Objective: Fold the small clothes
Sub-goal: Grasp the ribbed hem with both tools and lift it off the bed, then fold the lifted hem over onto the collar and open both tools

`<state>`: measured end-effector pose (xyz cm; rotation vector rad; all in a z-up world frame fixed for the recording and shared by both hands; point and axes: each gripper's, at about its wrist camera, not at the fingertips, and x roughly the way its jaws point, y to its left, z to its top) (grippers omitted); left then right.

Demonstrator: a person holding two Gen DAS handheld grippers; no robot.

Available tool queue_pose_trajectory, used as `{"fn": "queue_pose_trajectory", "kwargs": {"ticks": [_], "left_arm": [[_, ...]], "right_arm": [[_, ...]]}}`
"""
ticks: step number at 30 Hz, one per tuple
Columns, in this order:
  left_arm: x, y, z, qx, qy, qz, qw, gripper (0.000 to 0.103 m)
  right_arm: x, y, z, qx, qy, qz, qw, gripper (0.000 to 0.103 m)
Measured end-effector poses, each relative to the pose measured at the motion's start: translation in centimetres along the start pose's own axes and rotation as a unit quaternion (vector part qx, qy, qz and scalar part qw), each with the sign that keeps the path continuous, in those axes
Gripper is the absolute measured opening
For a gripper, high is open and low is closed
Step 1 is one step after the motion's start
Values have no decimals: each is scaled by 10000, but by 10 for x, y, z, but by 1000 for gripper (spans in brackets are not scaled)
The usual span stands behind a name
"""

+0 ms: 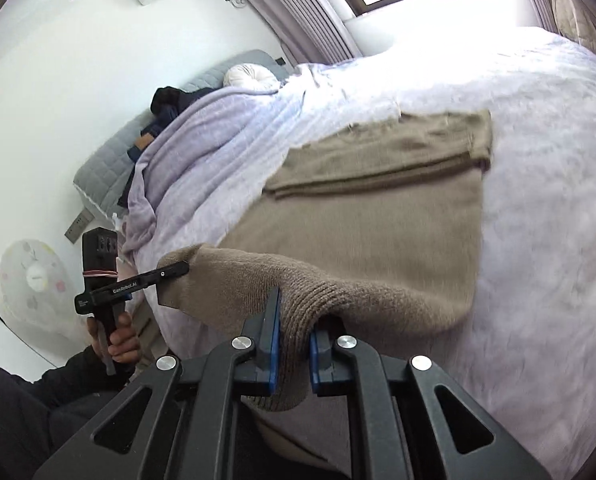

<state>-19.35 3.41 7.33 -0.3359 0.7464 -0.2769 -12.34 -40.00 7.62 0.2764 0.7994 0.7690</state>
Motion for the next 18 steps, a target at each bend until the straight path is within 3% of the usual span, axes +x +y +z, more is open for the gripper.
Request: {"fn": "queue_pose_trajectory", "kwargs": {"ticks": [8,18], "left_arm": [[28,-9,61,149,-150,87,9997,10],[84,-9,137,19,-109,-8,9999,10]], "right_arm": [[11,-5,54,-41,-217,-192,9996,12],[52,-49,127,650,-287,-302,9970,12]]}}
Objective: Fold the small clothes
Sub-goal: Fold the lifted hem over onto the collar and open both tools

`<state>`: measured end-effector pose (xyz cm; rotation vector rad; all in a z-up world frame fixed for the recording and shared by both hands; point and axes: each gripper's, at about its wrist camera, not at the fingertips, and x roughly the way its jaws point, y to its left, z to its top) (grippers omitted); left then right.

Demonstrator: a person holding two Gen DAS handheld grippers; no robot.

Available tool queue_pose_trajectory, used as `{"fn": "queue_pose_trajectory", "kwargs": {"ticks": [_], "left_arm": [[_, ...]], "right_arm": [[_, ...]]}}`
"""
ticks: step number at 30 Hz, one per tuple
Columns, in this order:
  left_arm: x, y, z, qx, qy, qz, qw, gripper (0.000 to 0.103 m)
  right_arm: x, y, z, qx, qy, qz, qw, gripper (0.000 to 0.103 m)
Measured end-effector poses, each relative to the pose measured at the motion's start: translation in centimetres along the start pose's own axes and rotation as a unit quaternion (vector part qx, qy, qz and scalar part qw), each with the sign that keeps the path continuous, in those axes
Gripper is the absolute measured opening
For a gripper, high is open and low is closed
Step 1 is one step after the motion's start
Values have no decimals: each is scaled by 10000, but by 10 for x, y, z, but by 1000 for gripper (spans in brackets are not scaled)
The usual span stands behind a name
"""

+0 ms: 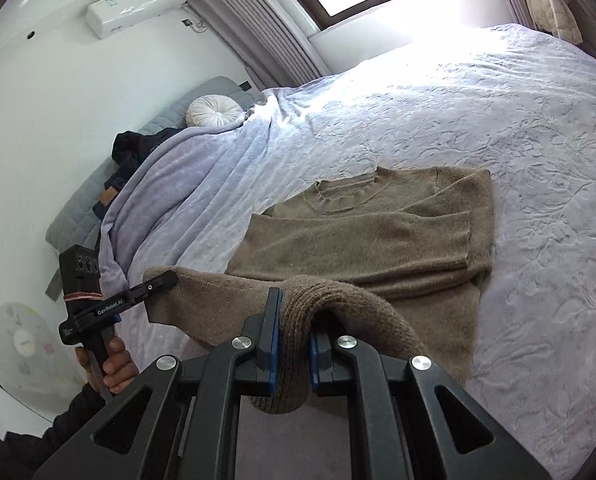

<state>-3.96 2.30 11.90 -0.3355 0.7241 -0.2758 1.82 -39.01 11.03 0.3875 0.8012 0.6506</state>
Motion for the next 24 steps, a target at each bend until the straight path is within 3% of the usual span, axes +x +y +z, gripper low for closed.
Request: {"fn": "queue_pose_trajectory", "kwargs": {"ticks": [5,8,14,18,21,24], "left_arm": [[23,8,31,-37,31,17,10000,10],[50,24,48,-332,184,-15,9993,10],[115,52,63,-661,640,157,9956,10],[140,67,76,-832,679,125,9941,10],[161,81,88,-1118,747,120,9909,10],[188,93,91,-1353,1057,229,9849,10]], "right_arm": [[19,-13,34,224,-93,-23,9997,12],[41,-29,53,390,-54,-163,9991,12],[92,-73,73,944,175,-393,9946,12],[120,-91,88,1101,245,-438,9927,12],[138,-108,100,1275,243,-485,9904,12],[158,-130,105,1567,342,-663,9848,13]]}}
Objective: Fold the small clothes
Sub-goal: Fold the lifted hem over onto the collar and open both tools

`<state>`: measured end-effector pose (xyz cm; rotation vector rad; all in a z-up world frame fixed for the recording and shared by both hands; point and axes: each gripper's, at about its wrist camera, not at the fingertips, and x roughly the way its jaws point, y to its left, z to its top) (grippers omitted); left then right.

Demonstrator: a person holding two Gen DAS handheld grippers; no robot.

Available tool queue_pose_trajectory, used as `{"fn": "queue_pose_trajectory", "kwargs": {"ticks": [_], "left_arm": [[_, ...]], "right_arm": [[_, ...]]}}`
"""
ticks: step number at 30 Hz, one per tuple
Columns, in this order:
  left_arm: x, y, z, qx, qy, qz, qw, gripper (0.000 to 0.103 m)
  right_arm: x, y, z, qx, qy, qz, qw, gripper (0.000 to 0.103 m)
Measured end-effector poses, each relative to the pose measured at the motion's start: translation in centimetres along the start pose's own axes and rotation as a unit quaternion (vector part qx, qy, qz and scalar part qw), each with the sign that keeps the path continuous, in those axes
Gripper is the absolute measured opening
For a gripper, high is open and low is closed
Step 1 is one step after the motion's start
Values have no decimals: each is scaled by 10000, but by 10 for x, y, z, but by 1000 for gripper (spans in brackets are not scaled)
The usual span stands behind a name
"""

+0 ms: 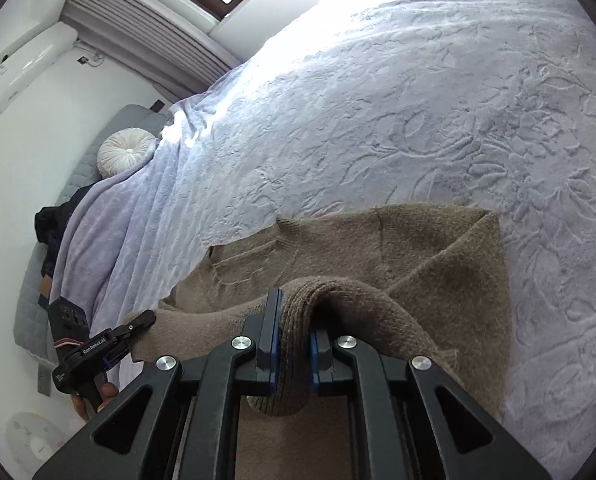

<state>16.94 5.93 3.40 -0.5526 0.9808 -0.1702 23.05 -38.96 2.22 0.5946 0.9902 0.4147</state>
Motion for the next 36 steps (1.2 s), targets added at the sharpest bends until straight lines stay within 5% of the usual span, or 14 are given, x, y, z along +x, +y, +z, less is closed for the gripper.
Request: {"fn": "queue_pose_trajectory", "kwargs": {"ticks": [3,7,8,9,10,11,16,20,24,29,33,36], "left_arm": [[22,11,0,-208,427,101,9988,11],[12,21,4,-527,553,-411,9962,11],[7,23,7,-654,558,-547,9948,22],[4,24,9,-780,561,-702,9929,63],[0,26,13,-982,520,-792,9906,89],[-9,29,14,-1155,262,-720,9903,102],[-37,27,15,-1117,61,-650,9916,102],[-59,9,0,-250,-308,290,9988,102],[-44,-29,-6,701,-332,1067,9913,102],[5,-75,-8,1855,-193,1694,9677,102],[51,-54,3,1793,199,2165,9595,102],[63,-31,7,1568,126,2241,9618,102]], "right_arm": [[21,-11,4,245,327,-211,9989,16],[25,-6,7,140,468,-206,9986,36],[21,-3,9,130,408,-118,9990,40],[17,0,10,136,343,-17,9993,53],[13,2,12,165,288,68,9994,66],[10,5,14,224,213,134,9994,71],[-15,8,16,297,-88,102,9995,74],[-37,16,6,-168,-264,-373,9988,74],[-22,45,-3,-1035,-85,-1020,9894,74],[34,77,-6,-1982,254,-1790,9634,74],[65,63,2,-2166,528,-2235,9489,74],[75,34,9,-1959,546,-2634,9430,74]]}}
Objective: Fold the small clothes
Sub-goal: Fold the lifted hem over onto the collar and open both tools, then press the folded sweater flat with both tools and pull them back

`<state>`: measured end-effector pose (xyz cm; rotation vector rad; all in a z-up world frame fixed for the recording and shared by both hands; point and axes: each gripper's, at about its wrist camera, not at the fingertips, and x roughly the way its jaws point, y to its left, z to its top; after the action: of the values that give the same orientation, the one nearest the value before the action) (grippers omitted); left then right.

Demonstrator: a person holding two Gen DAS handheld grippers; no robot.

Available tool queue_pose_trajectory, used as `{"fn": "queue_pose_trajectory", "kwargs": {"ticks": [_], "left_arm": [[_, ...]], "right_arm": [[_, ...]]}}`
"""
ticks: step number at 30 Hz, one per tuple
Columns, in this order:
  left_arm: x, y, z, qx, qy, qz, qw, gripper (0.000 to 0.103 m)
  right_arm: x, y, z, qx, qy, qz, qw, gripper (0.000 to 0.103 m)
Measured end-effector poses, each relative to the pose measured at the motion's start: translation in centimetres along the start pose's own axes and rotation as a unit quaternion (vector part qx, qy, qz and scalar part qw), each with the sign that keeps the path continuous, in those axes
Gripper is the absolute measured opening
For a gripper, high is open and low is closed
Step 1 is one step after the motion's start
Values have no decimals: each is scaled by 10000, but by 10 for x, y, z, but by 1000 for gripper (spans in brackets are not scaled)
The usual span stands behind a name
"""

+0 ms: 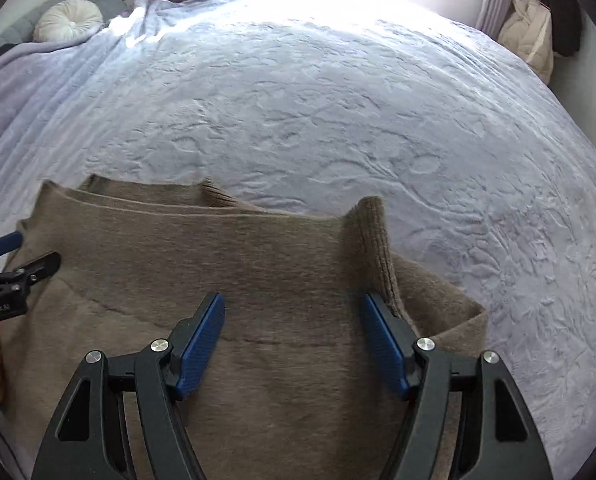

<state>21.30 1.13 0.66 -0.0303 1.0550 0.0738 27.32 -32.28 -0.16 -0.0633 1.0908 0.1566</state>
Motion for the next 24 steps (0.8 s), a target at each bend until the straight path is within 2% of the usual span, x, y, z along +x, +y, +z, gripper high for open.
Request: {"fn": "queue_pose_trajectory", "kwargs": {"ticks": [3,9,11,13,15,19,22,24], "left_arm": [[3,5,-7,-101,-198,-15,9998,103],[-2,-8,-6,-15,-243,266,9994,103],[-16,-15,-5,29,-465,356,9983,103],[-28,-22,-2,32,-637,206,9978,103],[-33,-32,2,53,-701,154,9974,103],[-20,-44,8,182,-565,606,9964,102],[-2,-35,6,59,-297,471,9984,102],[3,-28,6,-64,-257,333,9991,102]], "right_arm": [[4,-17,-6,356,-125,356,9987,74],[-2,-3,-6,111,-186,-56,9998,75],[-18,17,-4,-148,-376,-252,9989,75],[-30,45,-3,-516,-581,-209,9968,79],[-31,70,0,-759,-605,-243,9950,79],[-9,97,5,-750,-353,-205,9963,79],[12,88,6,-434,-92,-111,9990,80],[13,76,7,-204,-120,-3,9997,80]]}}
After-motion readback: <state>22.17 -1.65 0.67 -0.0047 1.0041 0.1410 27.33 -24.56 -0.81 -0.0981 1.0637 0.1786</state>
